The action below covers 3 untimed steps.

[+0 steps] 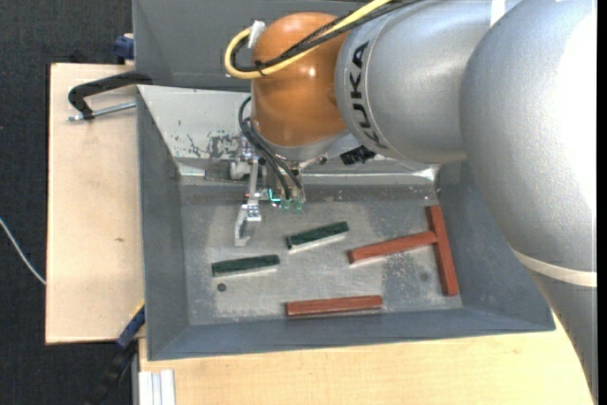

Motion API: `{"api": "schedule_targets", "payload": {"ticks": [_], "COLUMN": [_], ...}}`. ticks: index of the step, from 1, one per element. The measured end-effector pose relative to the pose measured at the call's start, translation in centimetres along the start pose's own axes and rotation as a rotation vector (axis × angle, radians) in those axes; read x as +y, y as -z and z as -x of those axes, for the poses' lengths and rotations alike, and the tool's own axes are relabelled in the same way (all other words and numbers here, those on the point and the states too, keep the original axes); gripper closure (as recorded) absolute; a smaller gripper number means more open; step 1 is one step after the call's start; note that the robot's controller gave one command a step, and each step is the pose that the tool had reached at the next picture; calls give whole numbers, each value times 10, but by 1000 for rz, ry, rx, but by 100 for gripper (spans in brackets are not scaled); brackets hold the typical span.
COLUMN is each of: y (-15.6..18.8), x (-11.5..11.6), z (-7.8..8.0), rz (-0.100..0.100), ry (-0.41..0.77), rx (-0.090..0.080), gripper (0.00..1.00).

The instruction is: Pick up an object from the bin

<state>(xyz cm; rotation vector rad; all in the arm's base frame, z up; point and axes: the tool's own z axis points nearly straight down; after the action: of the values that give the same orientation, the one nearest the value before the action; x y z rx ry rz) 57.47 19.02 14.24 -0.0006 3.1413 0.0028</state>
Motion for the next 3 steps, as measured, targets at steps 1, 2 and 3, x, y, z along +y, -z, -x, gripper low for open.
{"api": "schedule_targets", "payload": {"ticks": [1, 2, 3], "y": [-13, -66, -66], "x": [-19, -16, -16], "z": [-33, -55, -55], "rz": [1, 1, 1], "ry": [51, 173, 173], "rx": [-6, 5, 5], "gripper": [0, 100, 100]}}
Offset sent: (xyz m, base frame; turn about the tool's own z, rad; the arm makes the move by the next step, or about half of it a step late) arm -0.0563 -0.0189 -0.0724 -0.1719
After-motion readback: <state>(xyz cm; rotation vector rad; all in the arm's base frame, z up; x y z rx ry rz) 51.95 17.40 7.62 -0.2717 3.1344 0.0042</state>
